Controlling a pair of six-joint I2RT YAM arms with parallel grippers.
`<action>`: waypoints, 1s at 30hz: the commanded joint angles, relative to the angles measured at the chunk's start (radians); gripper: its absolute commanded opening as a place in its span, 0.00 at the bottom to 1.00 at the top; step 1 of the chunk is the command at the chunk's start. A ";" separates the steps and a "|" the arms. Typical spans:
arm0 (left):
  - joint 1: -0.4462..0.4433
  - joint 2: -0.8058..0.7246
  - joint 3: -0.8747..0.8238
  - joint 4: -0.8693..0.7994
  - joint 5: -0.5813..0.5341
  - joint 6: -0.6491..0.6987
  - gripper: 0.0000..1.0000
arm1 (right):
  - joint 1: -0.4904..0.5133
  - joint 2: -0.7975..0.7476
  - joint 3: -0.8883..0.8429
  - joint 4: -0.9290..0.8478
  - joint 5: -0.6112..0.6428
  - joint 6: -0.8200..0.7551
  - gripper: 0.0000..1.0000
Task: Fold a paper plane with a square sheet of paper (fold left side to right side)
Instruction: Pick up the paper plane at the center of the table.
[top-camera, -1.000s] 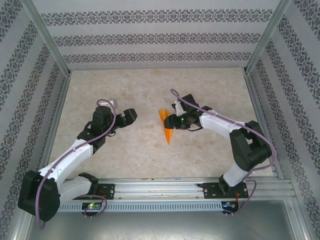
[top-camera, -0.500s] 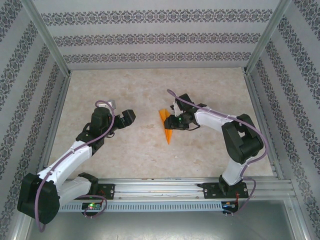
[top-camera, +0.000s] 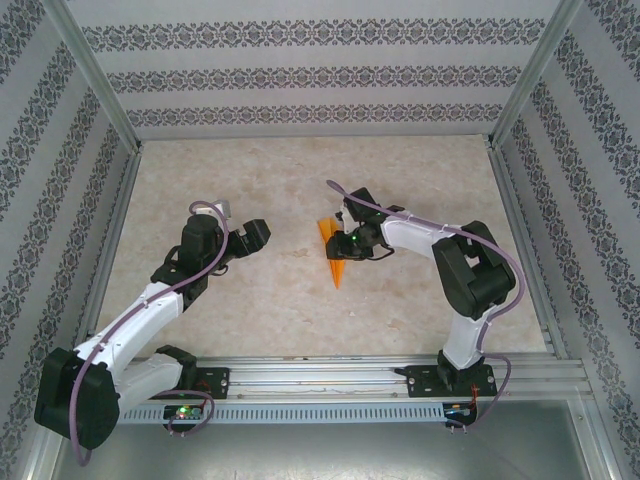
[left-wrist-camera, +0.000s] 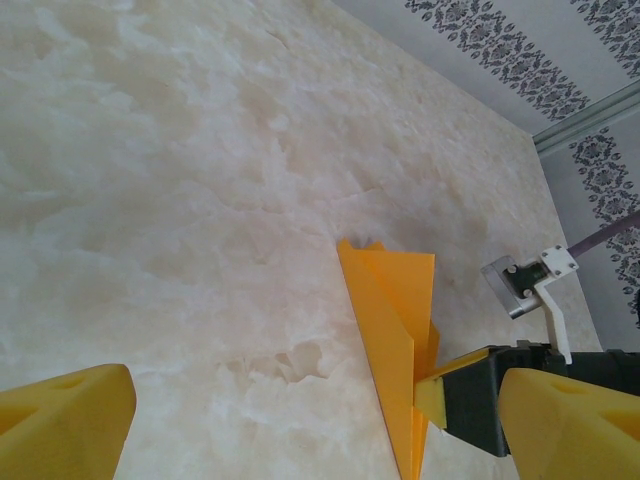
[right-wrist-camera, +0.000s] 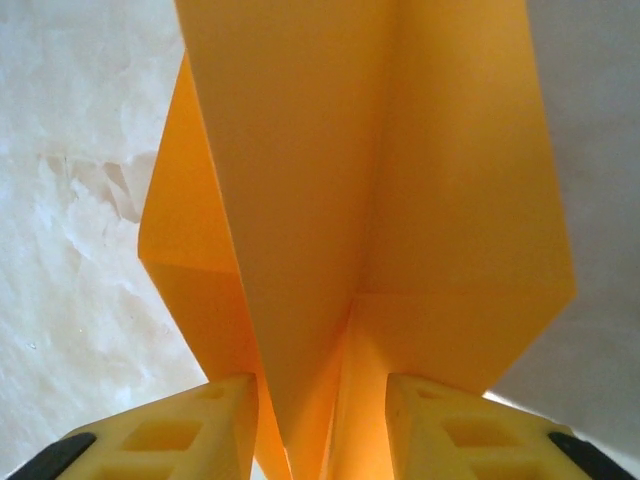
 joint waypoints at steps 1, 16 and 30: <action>0.020 -0.022 -0.009 -0.021 -0.003 0.022 0.94 | 0.016 0.023 0.028 -0.034 0.027 0.007 0.37; 0.026 -0.025 -0.010 -0.024 -0.001 0.024 0.94 | 0.065 0.065 0.077 -0.129 0.105 0.004 0.31; 0.031 -0.027 -0.018 -0.019 0.002 0.021 0.94 | 0.097 0.106 0.115 -0.197 0.156 0.026 0.18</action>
